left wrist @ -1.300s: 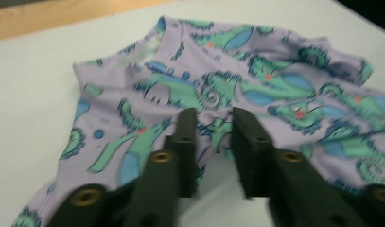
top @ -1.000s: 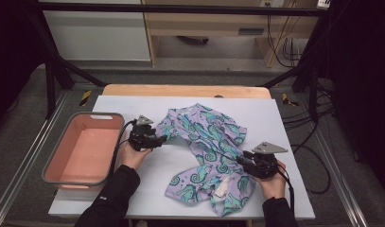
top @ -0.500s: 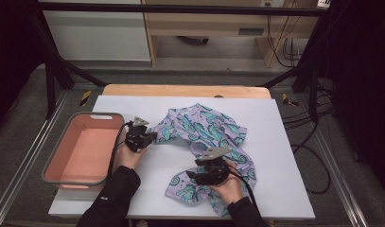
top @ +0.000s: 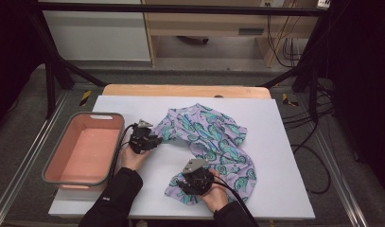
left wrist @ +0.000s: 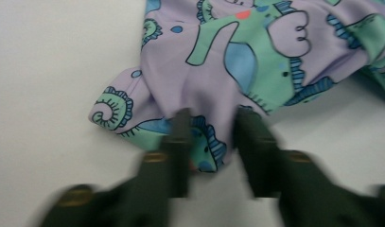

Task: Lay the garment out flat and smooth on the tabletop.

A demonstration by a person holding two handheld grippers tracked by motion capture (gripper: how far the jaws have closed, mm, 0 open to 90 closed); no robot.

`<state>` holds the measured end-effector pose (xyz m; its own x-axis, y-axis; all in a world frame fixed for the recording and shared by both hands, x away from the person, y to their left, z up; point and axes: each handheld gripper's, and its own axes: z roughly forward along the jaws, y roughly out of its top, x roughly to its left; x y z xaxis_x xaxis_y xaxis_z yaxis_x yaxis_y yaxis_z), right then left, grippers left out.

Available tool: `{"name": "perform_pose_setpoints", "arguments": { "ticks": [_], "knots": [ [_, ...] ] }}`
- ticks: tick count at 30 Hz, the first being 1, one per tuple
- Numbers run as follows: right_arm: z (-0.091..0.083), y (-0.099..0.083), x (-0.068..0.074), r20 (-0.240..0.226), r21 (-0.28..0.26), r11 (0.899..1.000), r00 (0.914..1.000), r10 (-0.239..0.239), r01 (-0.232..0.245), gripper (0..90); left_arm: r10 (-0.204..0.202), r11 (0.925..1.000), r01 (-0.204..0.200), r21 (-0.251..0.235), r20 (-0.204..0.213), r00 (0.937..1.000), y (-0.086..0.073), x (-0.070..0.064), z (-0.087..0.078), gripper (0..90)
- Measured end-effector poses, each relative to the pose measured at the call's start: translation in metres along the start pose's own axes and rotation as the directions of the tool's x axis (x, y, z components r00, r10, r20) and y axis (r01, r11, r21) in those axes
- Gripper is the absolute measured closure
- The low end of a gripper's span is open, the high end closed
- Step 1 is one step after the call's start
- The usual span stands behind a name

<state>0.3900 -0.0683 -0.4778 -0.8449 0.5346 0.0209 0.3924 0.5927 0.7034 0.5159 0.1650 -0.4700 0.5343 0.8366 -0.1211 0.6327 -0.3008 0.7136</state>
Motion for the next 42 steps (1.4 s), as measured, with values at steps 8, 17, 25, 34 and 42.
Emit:
{"name": "perform_pose_setpoints", "arguments": {
  "ticks": [8,17,25,34,42],
  "knots": [
    [-0.021,0.008,0.001,-0.099,-0.029,1.0,0.9951,0.003,-0.006,87.6,0.064,0.9867,-0.066,-0.149,-0.015,0.9978,0.037,-0.009,-0.062,87.0],
    [-0.023,0.017,0.021,-0.247,-0.079,0.997,0.9681,-0.041,0.022,66.0,-0.004,0.9929,-0.002,-0.119,-0.047,0.9989,0.052,0.006,-0.068,58.7],
    [-0.055,0.001,-0.016,-0.044,-0.119,0.992,0.9982,0.041,-0.046,44.0,-0.002,0.9946,0.01,-0.103,0.073,0.9973,0.007,-0.008,-0.064,35.8],
    [-0.075,-0.023,-0.057,0.1,-0.123,0.985,0.9858,0.135,-0.122,51.3,0.055,0.9983,-0.05,-0.03,0.221,0.9738,-0.036,-0.052,-0.059,28.2],
    [-0.047,0.007,-0.071,0.114,-0.103,0.988,0.9852,0.128,-0.117,53.7,0.134,0.9886,-0.149,0.021,0.327,0.9353,-0.056,-0.09,-0.047,48.1]
  ]
}}
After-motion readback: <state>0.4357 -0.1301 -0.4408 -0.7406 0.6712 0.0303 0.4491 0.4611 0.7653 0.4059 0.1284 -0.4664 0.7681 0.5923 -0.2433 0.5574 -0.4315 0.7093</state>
